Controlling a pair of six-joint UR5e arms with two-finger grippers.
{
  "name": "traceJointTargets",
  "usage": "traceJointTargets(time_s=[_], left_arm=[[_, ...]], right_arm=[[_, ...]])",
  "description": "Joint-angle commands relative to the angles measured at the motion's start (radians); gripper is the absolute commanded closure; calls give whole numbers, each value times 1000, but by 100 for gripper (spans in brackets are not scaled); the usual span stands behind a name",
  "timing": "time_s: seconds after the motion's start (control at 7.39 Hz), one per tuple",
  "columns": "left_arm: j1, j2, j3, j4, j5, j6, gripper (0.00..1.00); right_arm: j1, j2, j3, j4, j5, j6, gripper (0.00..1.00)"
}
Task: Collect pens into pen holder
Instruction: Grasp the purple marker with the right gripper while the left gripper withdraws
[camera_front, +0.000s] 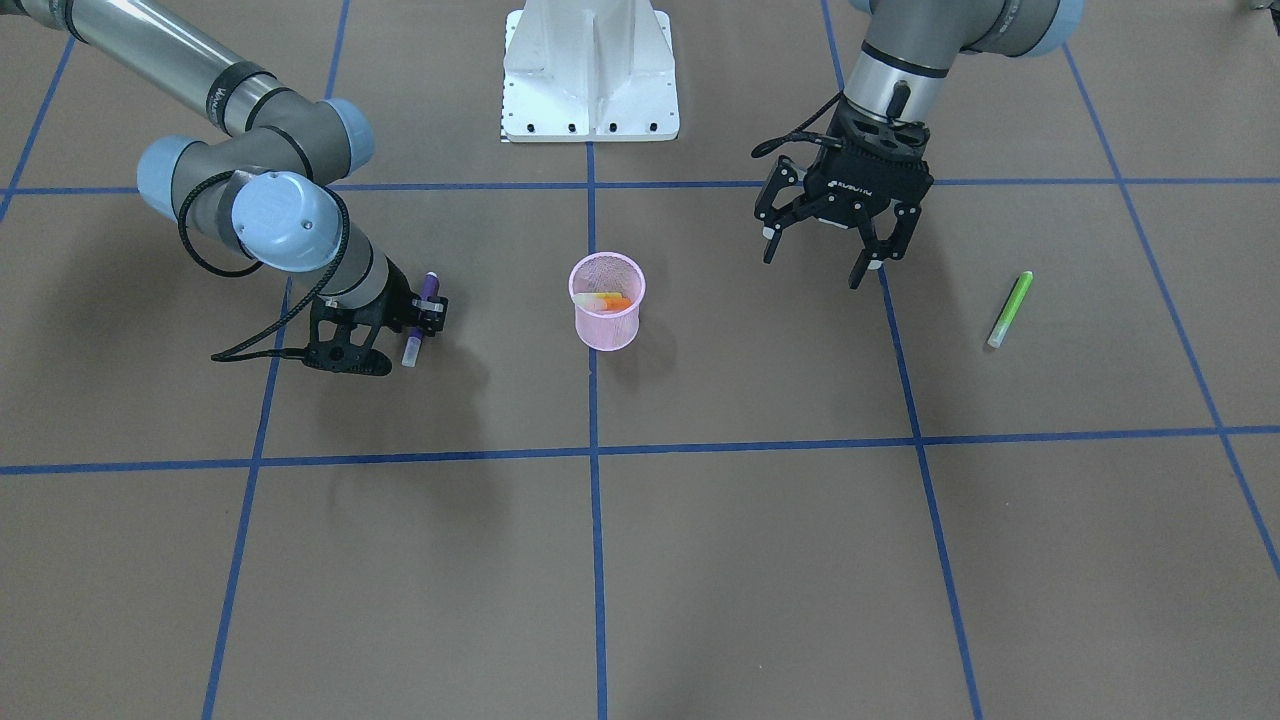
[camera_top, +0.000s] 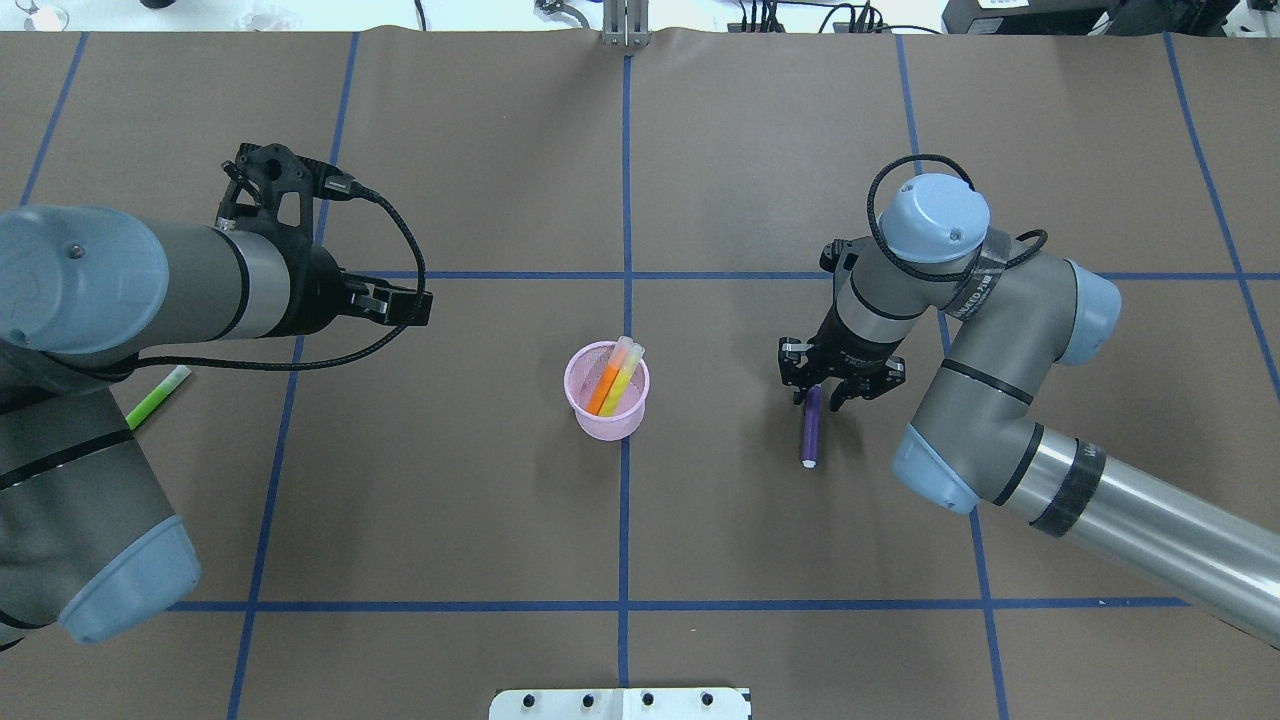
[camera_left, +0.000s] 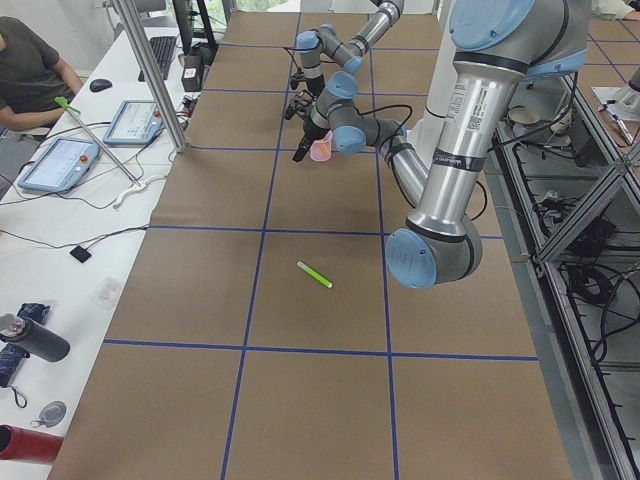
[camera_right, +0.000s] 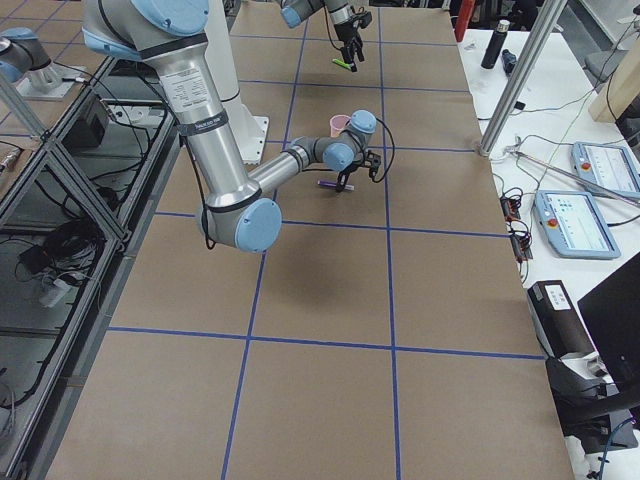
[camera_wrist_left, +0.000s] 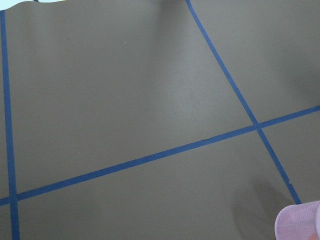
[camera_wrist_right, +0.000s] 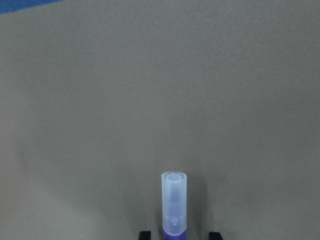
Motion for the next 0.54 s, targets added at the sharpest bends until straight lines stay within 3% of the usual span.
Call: traceJointTargets(time_s=[0.0,0.14,0.41], left_arm=[[-2,4,-5,0,0,0,1],[-2,4,-5,0,0,0,1],[-34,17,-8,26,-46,76,2]], right_arm=[[1,1,0,0,4,1,93],[1,0,0,0,7,0,100],[2,6,12,2,5,5,100]])
